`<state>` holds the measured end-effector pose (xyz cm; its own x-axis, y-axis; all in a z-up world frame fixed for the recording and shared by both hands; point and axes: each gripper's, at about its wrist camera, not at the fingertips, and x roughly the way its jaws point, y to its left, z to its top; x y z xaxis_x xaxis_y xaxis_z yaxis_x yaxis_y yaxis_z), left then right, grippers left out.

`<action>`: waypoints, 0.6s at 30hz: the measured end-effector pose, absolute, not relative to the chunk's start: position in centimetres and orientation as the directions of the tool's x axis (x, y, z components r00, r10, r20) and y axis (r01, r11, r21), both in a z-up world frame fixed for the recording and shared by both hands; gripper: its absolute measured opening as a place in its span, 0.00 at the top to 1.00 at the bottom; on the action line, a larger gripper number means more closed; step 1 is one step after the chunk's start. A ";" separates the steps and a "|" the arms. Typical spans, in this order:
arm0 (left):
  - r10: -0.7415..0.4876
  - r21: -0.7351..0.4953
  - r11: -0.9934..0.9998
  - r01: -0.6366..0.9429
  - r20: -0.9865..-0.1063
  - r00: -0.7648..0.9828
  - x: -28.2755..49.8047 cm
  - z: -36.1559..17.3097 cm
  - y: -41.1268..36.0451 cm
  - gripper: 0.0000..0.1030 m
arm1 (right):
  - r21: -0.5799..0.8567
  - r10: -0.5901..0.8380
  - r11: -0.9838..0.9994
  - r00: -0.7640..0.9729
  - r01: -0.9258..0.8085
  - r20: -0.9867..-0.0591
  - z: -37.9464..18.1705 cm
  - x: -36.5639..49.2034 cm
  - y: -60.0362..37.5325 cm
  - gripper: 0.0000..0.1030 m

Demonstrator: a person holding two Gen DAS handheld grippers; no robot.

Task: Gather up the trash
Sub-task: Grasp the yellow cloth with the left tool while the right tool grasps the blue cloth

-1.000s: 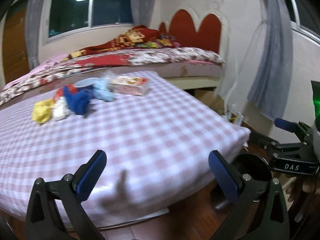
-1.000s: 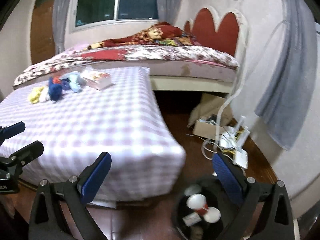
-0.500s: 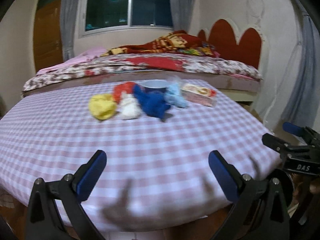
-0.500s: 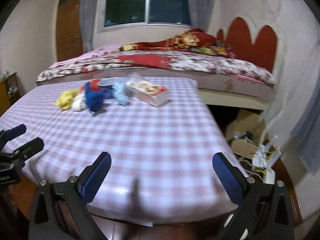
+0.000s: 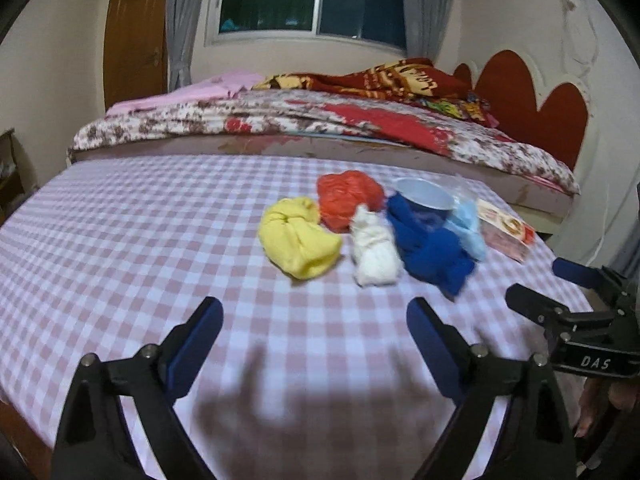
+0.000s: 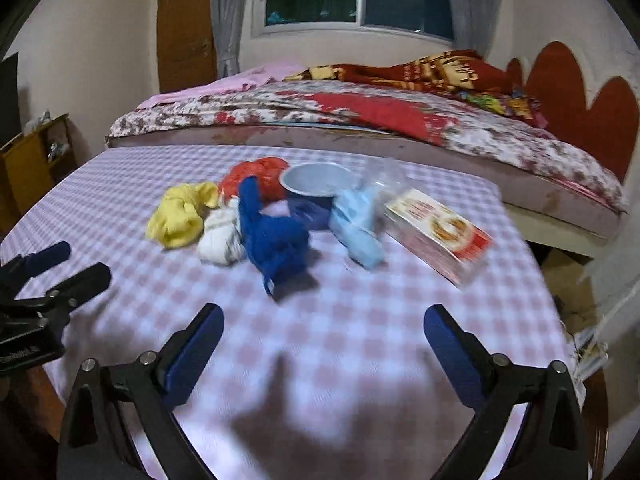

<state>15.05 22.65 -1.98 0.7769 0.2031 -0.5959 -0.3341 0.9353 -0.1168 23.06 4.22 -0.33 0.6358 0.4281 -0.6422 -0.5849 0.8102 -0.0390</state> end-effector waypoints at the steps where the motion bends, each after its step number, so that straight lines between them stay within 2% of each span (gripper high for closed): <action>1: 0.202 -0.121 0.933 -0.338 -0.602 0.773 15.6 -2.2 23.2 0.13 | -0.036 0.432 0.805 0.627 -0.592 -0.648 -0.5 23.5 4.8 0.16; 3: 0.195 -0.124 0.932 -0.341 -0.622 0.758 17.1 -2.9 24.3 0.16 | -0.037 0.431 0.795 0.606 -0.606 -0.668 -1.0 25.0 6.6 0.22; 6: 0.175 -0.135 0.931 -0.340 -0.651 0.739 18.9 -3.6 25.5 0.20 | -0.035 0.424 0.785 0.577 -0.619 -0.698 -2.0 26.9 8.7 0.27; 12: 0.123 -0.158 0.936 -0.315 -0.690 0.713 22.2 -3.9 26.8 0.23 | -0.010 0.427 0.772 0.530 -0.635 -0.733 -3.5 29.3 10.6 0.42; 17: 0.080 -0.182 0.933 -0.309 -0.733 0.675 24.6 -4.8 27.7 0.33 | 0.009 0.440 0.765 0.513 -0.643 -0.737 -3.5 30.0 11.2 0.47; 18: 0.079 -0.180 0.935 -0.305 -0.733 0.676 24.8 -4.8 27.7 0.38 | 0.017 0.445 0.765 0.509 -0.644 -0.737 -3.5 30.0 11.1 0.49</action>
<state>24.78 27.74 -4.84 0.6757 0.0792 -0.7329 -0.3046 0.9354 -0.1798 30.03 11.10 -3.47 0.5086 0.4448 -0.7373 -0.6441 0.7647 0.0170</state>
